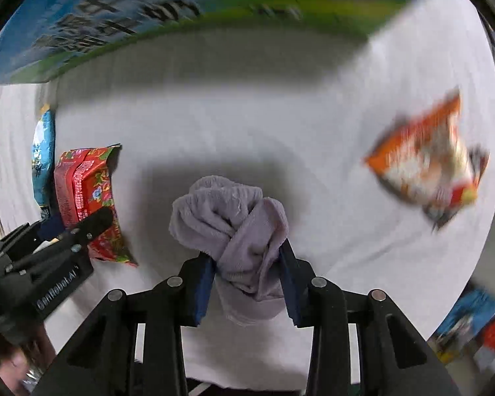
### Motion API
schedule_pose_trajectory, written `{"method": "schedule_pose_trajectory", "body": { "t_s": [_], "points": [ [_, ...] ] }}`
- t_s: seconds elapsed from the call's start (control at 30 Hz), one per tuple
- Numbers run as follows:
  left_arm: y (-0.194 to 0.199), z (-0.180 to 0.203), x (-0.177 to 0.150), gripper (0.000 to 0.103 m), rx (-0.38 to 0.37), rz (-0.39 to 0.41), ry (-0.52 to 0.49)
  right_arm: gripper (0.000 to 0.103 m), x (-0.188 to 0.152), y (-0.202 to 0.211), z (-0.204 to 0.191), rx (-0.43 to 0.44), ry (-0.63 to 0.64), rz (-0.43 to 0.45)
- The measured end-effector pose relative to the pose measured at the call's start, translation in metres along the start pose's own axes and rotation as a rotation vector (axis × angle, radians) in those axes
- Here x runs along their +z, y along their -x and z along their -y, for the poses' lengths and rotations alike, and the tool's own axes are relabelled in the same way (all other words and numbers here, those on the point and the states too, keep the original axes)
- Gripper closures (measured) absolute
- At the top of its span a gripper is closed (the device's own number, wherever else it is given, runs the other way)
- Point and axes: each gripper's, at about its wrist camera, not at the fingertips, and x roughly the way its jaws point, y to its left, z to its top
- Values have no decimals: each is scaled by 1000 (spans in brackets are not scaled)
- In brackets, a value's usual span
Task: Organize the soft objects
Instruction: 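Carry the red bag and sock into the box and release both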
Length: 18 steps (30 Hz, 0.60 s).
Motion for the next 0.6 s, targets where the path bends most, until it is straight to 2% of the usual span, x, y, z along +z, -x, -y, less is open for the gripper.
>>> {"method": "schedule_pose_trajectory", "body": {
  "t_s": [0.1,0.2,0.27,0.3,0.37,0.47,0.6],
  "points": [
    [-3,6,7,56,49,15,-23,61,-7,-13,10,46,-36,-9],
    [-5,21,5,55,54,20,-22,58,-12,-21,19,38,-41,-19],
    [-8,27,-2,56,52,27,-23,58,-14,-25,4,16,-21,-4],
    [-8,27,-2,56,52,31,-20,59,1,-26,4,8,-18,1],
    [-13,19,-1,56,55,37,-22,59,-8,-33,-6,-6,-15,12],
    [-21,21,0,57,58,48,-20,62,-4,-31,-14,-28,-17,22],
    [-8,15,-5,59,61,54,-16,64,-7,-29,-31,-60,-4,37]
  ]
}}
